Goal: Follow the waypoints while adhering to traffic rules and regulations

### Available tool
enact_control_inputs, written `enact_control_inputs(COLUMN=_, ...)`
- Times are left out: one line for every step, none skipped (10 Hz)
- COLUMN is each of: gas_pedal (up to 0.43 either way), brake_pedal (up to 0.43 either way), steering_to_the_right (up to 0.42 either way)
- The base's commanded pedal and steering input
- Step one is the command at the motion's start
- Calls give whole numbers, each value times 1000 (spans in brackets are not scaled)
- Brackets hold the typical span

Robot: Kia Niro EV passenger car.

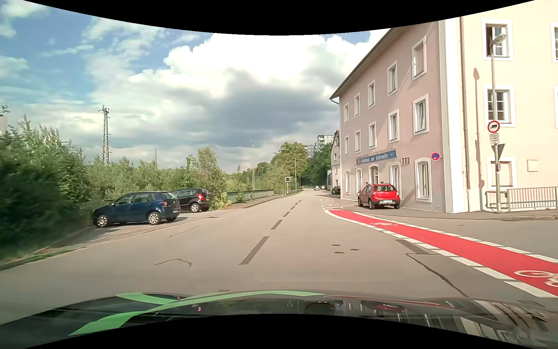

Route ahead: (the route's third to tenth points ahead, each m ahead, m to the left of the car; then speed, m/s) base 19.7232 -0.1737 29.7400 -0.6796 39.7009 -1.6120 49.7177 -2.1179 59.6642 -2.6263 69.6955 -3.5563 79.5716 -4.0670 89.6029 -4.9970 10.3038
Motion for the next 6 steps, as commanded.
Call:
enact_control_inputs(gas_pedal=98, brake_pedal=0, steering_to_the_right=5)
enact_control_inputs(gas_pedal=98, brake_pedal=0, steering_to_the_right=4)
enact_control_inputs(gas_pedal=98, brake_pedal=0, steering_to_the_right=4)
enact_control_inputs(gas_pedal=98, brake_pedal=0, steering_to_the_right=5)
enact_control_inputs(gas_pedal=98, brake_pedal=0, steering_to_the_right=5)
enact_control_inputs(gas_pedal=98, brake_pedal=0, steering_to_the_right=5)
